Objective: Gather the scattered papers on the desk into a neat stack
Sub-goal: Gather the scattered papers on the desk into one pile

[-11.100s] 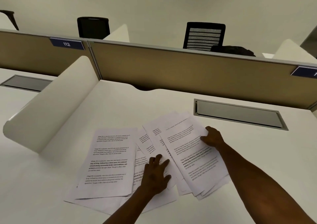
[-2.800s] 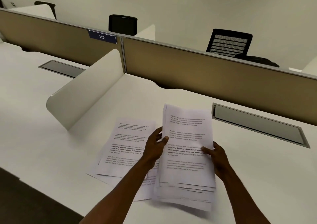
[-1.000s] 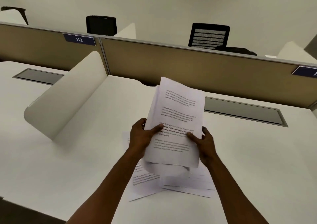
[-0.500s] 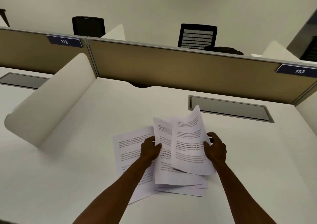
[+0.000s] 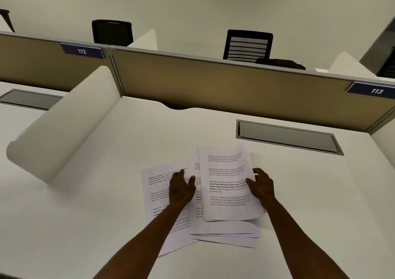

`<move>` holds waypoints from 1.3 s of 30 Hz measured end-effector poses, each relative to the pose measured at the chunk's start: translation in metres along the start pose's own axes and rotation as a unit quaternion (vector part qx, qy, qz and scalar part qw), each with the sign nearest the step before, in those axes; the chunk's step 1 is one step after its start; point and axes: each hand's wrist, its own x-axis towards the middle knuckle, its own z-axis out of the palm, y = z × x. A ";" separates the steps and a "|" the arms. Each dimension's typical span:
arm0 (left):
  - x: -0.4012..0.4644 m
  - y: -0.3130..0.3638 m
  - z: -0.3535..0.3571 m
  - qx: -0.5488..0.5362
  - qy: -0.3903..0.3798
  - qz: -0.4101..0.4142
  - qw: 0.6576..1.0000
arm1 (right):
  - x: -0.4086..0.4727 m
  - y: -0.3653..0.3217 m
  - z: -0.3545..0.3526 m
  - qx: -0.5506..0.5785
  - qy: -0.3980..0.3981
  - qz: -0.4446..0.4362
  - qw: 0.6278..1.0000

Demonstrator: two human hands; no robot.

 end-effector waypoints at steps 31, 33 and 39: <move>0.010 -0.032 -0.062 -0.219 0.044 -0.239 0.945 | -0.054 0.003 0.082 -0.263 -0.029 -0.189 0.946; 0.001 -0.029 -0.071 -0.305 -0.045 -0.217 0.926 | -0.053 0.003 0.082 -0.259 -0.032 -0.183 0.948; -0.027 -0.025 -0.079 -0.303 -0.099 -0.085 0.944 | -0.052 0.003 0.083 -0.253 -0.030 -0.180 0.950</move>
